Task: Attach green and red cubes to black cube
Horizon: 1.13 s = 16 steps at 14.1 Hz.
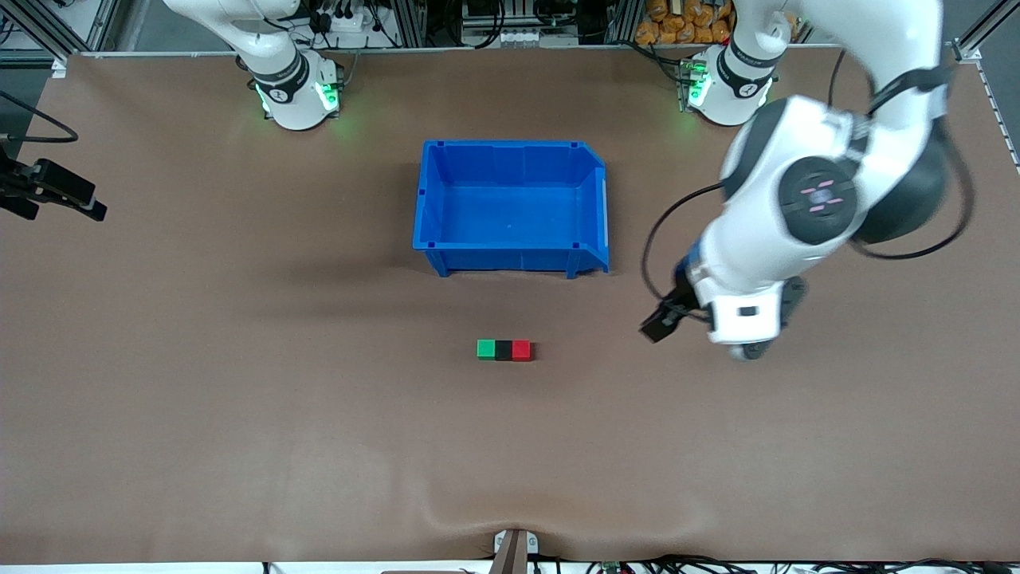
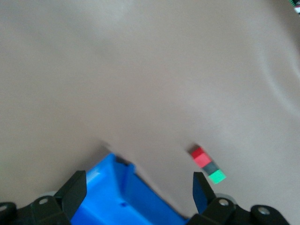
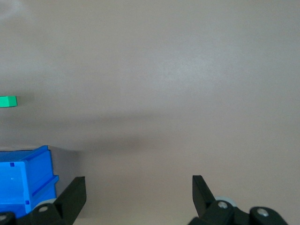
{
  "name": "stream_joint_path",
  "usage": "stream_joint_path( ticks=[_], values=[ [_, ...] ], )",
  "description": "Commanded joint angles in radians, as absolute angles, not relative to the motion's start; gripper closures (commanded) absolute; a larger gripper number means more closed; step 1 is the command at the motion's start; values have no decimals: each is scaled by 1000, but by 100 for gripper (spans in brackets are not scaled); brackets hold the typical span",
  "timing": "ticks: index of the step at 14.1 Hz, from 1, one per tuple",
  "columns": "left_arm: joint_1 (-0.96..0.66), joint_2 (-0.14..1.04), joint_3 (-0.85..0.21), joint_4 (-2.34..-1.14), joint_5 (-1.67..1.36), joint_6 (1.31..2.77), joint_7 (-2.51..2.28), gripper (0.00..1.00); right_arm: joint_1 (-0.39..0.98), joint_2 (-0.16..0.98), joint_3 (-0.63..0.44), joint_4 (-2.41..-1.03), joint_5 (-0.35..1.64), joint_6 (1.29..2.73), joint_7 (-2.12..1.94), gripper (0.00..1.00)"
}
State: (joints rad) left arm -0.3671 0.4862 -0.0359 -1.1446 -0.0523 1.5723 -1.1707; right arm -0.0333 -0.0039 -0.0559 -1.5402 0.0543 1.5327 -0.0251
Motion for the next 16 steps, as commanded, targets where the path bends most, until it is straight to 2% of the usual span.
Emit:
stream_joint_path(
  ticks=[1,10,16],
  values=[
    [-339,399,-44,-1209,-2,1526,-1008,0,-54,8,-44,-1516,69,1514,-12,0],
    [-210,304,-45,-1232,2,1365,-505,0,-54,9,-44,-1514,69,1514,-17,0],
    [-183,293,-40,-1223,20,1341,-463,0,-54,9,-44,-1514,69,1516,-14,0]
  ],
)
